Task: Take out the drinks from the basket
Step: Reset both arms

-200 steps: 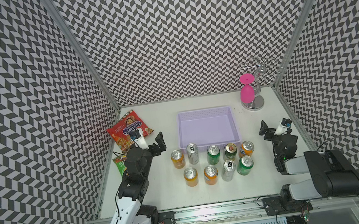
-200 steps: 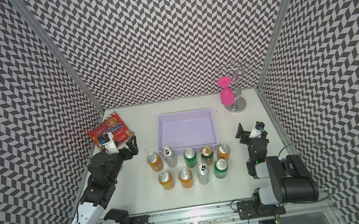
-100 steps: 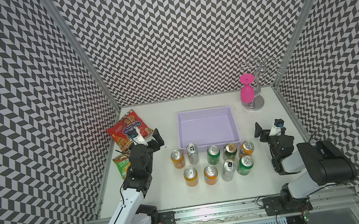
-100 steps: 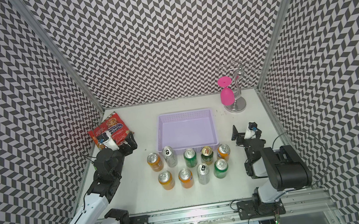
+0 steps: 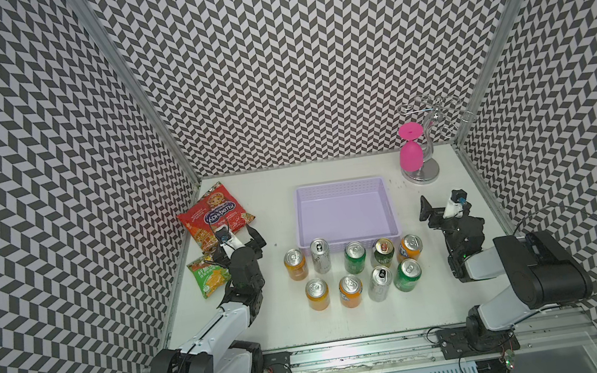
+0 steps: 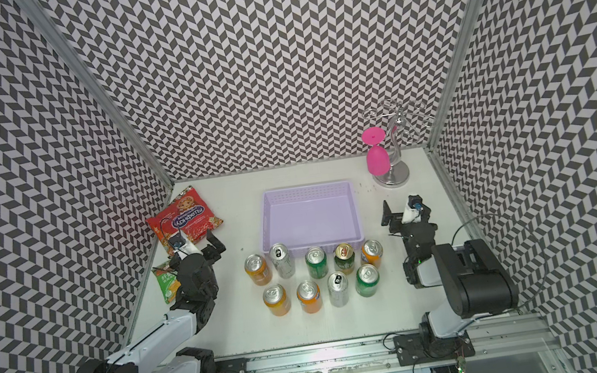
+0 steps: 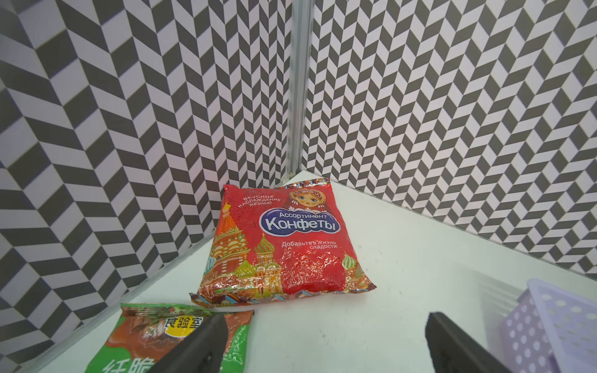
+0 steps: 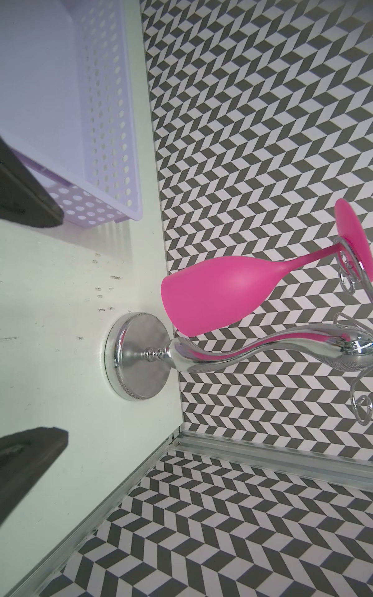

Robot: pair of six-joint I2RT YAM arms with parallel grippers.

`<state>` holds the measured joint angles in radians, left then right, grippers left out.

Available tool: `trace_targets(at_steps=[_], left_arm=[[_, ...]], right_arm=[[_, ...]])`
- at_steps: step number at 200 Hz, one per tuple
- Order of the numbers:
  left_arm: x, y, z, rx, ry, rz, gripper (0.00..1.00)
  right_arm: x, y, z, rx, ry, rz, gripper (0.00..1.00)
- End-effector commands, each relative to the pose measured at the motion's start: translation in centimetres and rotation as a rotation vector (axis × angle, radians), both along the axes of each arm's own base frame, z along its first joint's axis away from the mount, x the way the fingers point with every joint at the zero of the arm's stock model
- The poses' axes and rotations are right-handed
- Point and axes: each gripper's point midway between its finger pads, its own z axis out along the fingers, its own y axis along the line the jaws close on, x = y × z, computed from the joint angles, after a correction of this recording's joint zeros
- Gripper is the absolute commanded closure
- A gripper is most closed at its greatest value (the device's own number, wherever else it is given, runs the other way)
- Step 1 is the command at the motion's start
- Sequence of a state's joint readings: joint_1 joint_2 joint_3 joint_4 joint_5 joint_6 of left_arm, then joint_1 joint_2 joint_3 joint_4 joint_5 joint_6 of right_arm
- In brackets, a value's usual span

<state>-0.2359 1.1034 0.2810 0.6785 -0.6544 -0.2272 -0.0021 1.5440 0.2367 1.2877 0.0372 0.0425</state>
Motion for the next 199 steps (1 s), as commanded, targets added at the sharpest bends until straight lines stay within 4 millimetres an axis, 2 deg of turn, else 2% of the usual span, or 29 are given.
trace_targets(at_steps=[1, 49, 82, 118, 160, 199], left_arm=[[0.0, 1.0, 1.7, 0.067, -0.047, 0.06, 0.01], [-0.3, 1.2, 0.2, 0.13, -0.03, 0.024, 0.01], [0.4, 0.7, -0.9, 0.143, -0.039, -0.065, 0.01], [1.5, -0.2, -0.5, 0.169, -0.088, -0.159, 0.01], [2.6, -1.3, -2.2, 0.167, -0.11, -0.266, 0.01], [4.4, -2.3, -3.3, 0.17, -0.031, -0.334, 0.01]], right_arm=[[-0.1, 0.0, 1.1, -0.01, -0.049, -0.008, 0.0], [-0.1, 0.0, 1.1, -0.012, -0.048, -0.01, 0.0], [-0.1, 0.0, 1.0, -0.013, -0.047, -0.011, 0.0], [-0.1, 0.0, 1.0, -0.015, -0.047, -0.011, 0.0], [-0.1, 0.0, 1.0, -0.014, -0.046, -0.012, 0.01], [-0.1, 0.0, 1.0, -0.014, -0.045, -0.013, 0.0]])
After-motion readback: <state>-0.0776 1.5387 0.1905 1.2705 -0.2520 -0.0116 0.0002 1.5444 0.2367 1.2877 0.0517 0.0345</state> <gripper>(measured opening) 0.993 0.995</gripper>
